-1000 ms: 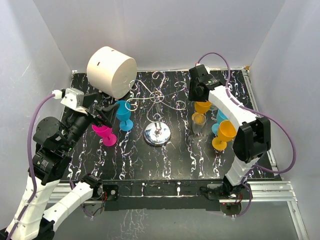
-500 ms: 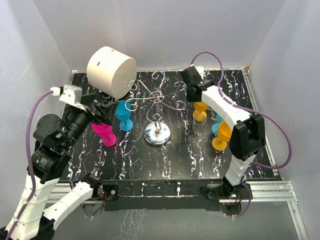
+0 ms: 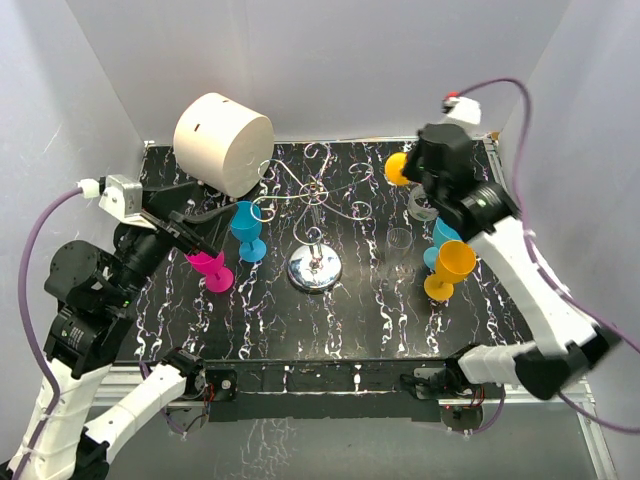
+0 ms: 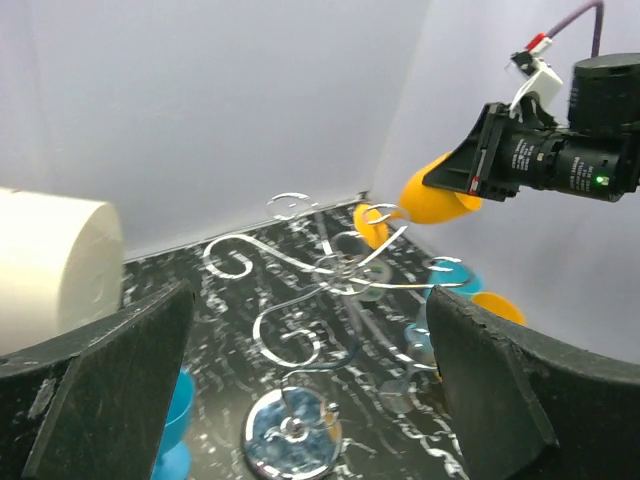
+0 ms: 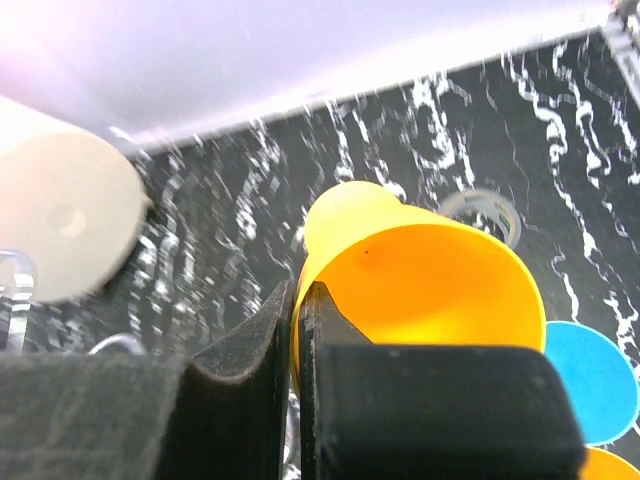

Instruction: Place the wine glass upside down on the wine glass rack

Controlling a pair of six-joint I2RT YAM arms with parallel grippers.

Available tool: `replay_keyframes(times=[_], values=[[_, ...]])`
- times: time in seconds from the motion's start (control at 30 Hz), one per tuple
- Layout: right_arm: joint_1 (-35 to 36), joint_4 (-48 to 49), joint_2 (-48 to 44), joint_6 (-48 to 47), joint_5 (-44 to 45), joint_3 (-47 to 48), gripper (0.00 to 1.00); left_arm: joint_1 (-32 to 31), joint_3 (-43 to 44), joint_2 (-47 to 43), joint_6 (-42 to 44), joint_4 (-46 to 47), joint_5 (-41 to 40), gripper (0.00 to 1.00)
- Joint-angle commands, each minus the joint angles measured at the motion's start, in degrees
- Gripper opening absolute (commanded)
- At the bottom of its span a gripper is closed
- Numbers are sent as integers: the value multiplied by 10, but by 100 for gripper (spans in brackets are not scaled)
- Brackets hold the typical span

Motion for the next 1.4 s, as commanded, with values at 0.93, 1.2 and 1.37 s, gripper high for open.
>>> replay_keyframes(times=[0.93, 1.2, 1.37], values=[[-1, 541, -296, 325, -239, -281, 0, -7, 49, 252, -558, 352, 174, 99], [-2, 631, -236, 363, -279, -274, 0, -8, 114, 331, -605, 337, 122, 99], [-1, 673, -212, 374, -280, -272, 0, -11, 122, 368, -650, 372, 95, 90]])
